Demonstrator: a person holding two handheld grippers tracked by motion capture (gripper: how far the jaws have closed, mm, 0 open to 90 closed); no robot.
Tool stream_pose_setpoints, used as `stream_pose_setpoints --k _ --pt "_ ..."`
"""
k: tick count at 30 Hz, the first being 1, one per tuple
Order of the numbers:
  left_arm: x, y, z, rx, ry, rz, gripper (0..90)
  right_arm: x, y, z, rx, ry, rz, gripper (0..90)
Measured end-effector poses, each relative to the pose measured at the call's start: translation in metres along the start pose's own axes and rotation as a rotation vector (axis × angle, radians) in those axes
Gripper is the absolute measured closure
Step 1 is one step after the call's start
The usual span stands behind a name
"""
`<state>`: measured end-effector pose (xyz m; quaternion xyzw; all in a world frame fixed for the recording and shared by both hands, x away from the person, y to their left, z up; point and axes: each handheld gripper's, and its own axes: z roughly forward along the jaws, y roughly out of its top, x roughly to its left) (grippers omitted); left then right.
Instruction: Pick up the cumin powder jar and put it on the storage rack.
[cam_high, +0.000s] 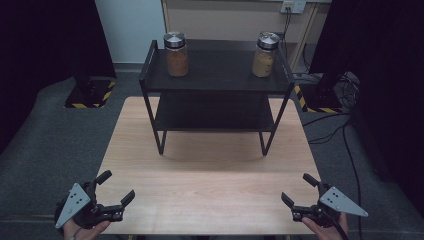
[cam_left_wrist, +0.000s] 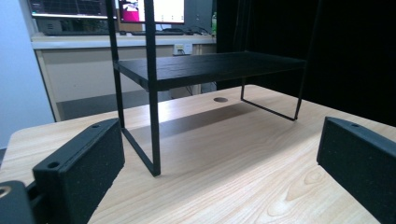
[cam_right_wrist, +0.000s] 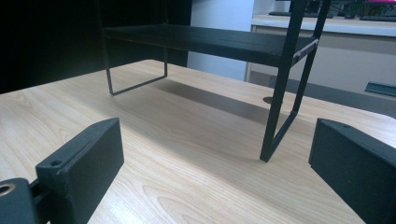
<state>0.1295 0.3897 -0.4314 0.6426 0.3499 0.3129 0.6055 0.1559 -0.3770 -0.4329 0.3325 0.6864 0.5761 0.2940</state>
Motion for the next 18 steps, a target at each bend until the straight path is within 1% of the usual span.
stream_pose_setpoints --k 8,18 --pt "0.0009 -0.0009 -0.0010 -0.002 0.016 -0.012 0.0 -0.0009 -0.0009 0.0008 -0.007 0.002 0.007 3.6" --pt "0.0008 -0.0011 -0.0009 0.002 0.019 -0.013 0.0 -0.0024 -0.0018 0.0011 -0.009 0.010 0.013 3.6"
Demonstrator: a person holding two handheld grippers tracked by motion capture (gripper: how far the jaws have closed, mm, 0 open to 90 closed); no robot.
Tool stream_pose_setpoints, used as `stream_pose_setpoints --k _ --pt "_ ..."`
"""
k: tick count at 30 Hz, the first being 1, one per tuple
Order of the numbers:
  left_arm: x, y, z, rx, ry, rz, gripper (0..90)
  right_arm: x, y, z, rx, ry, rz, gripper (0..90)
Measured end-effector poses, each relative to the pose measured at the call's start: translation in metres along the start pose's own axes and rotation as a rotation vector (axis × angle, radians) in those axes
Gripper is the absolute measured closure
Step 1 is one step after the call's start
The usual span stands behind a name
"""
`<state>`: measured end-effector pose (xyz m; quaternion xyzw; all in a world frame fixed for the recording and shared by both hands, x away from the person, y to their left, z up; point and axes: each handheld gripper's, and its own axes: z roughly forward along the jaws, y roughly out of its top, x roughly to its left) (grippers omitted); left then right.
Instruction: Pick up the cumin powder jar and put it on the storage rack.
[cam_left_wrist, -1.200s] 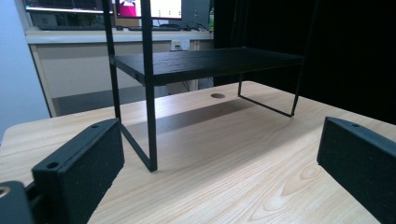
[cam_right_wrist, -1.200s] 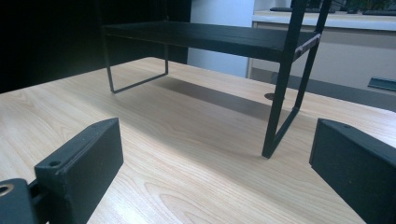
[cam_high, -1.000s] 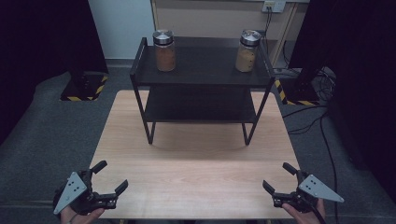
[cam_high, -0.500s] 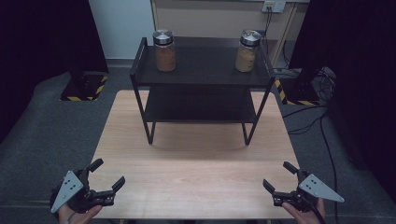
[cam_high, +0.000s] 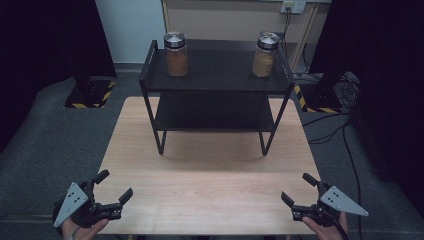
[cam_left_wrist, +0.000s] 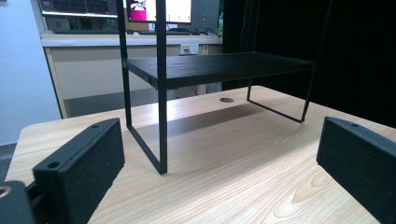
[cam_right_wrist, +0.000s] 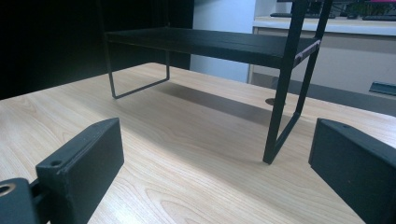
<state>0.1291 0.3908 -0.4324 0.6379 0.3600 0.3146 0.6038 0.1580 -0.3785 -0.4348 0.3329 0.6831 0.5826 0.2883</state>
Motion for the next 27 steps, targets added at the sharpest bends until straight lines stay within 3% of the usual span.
stream_pose_setpoints --k 27 --pt "-0.0001 0.0001 -0.0007 -0.001 -0.001 0.002 0.0 -0.0007 -0.0023 -0.0012 -0.013 -0.004 0.027 1.7"
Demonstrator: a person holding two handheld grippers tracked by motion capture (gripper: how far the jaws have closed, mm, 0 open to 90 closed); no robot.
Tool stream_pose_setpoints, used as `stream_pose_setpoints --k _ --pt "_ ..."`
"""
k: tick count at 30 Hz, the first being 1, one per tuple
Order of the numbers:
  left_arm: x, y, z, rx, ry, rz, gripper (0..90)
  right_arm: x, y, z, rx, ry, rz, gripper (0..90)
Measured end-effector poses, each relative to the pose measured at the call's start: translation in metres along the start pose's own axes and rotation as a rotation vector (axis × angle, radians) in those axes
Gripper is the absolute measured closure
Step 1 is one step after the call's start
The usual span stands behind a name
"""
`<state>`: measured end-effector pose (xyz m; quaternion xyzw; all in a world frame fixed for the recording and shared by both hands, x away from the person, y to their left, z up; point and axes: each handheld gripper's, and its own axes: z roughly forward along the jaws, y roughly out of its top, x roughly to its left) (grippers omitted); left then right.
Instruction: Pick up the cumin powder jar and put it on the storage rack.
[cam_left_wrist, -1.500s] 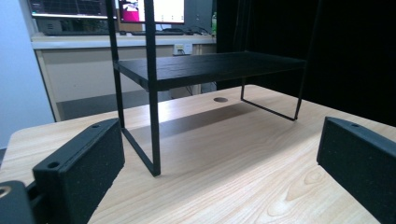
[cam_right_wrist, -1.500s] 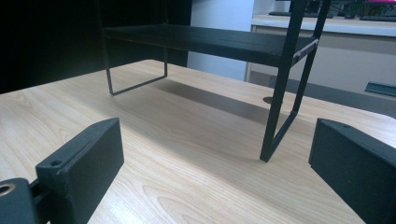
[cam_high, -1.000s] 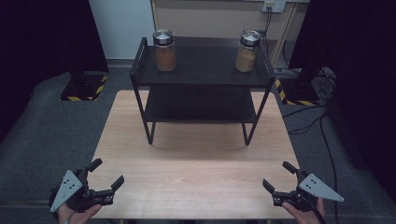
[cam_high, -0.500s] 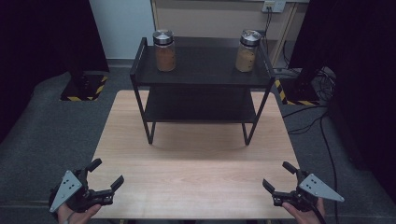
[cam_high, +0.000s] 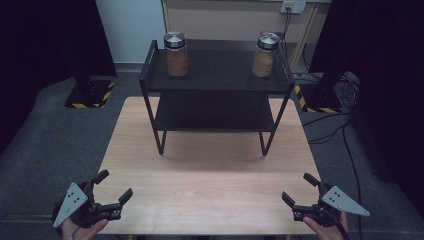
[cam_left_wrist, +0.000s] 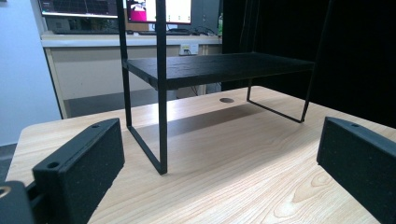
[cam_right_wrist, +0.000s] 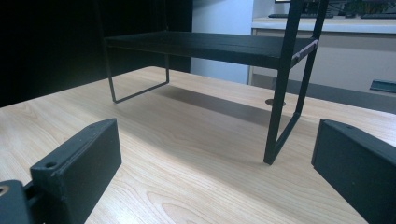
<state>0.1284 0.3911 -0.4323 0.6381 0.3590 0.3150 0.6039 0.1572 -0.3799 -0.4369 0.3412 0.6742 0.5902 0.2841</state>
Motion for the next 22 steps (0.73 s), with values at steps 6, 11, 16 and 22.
stream_pose_setpoints --k 6,11,16,22 --pt "-0.0001 -0.0010 -0.0007 -0.009 0.005 -0.009 0.0 -0.0013 -0.0016 -0.0006 -0.011 0.003 0.023 0.9" --pt "-0.0002 -0.0011 -0.0007 -0.009 0.006 -0.010 0.0 -0.0015 -0.0013 -0.0003 -0.008 0.008 0.018 0.8" --pt "-0.0003 -0.0011 -0.0007 -0.009 0.006 -0.010 0.0 -0.0015 -0.0017 -0.0005 -0.010 0.007 0.021 0.9" --pt "-0.0003 -0.0009 -0.0004 -0.007 0.004 -0.009 0.0 -0.0011 -0.0015 -0.0004 -0.009 0.004 0.019 0.9"
